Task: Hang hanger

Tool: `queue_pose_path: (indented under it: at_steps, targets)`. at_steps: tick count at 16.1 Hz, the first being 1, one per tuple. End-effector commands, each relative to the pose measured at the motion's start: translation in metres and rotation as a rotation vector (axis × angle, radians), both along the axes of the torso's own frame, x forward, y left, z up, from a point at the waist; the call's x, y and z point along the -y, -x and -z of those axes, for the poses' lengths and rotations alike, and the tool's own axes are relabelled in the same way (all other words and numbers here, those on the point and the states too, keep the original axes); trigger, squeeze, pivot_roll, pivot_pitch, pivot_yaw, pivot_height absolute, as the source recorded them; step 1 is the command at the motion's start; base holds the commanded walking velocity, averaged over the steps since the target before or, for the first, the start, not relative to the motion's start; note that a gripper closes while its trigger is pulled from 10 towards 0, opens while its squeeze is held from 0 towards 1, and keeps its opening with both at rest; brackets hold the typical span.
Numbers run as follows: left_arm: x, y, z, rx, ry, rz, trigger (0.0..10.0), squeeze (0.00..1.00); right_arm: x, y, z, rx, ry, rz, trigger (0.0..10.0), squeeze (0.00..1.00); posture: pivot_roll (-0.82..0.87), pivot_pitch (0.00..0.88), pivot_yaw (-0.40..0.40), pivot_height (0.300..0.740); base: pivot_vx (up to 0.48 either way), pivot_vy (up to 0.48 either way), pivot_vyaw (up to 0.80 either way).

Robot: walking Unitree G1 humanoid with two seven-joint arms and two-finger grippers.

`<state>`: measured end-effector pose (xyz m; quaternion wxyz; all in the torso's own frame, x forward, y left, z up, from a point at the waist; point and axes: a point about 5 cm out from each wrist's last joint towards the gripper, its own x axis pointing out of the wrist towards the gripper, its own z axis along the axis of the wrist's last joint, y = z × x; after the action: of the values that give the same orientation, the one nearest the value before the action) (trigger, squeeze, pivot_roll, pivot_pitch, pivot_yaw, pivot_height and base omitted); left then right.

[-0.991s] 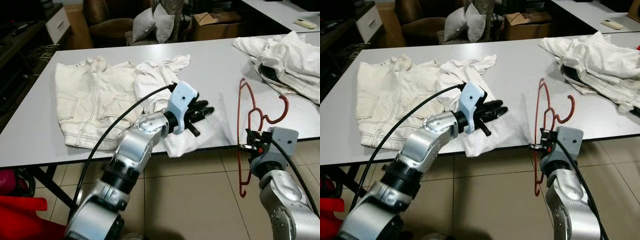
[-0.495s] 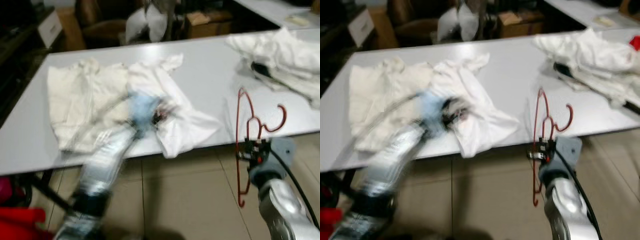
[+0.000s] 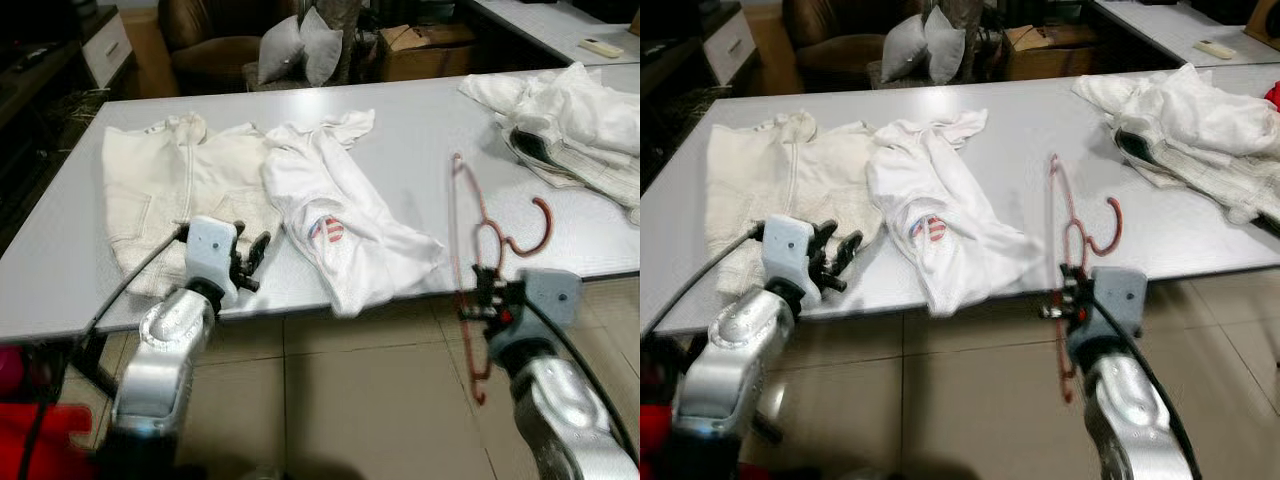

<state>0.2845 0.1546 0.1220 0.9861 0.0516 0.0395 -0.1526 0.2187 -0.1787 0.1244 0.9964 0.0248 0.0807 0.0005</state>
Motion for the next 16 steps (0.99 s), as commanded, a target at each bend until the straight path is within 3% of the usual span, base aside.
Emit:
queue_pose_path:
  at_steps: [1, 16]
  targets:
    - [0.008, -0.0017, -0.0117, 0.045, -0.013, 0.019, 10.0, 0.0, 0.0036, 0.0002, 0.0013, -0.009, -0.009, 0.011, 10.0, 0.0, -0.03, 0.0, 0.053, 0.74, 0.285, 0.0, -0.8]
    - [0.0068, -0.0038, -0.0099, 0.041, -0.05, -0.021, 10.0, 0.0, 0.0064, 0.0013, 0.0036, -0.012, 0.025, -0.024, 10.0, 0.0, -0.03, 0.0, 0.051, 0.74, 0.307, 0.0, -0.03]
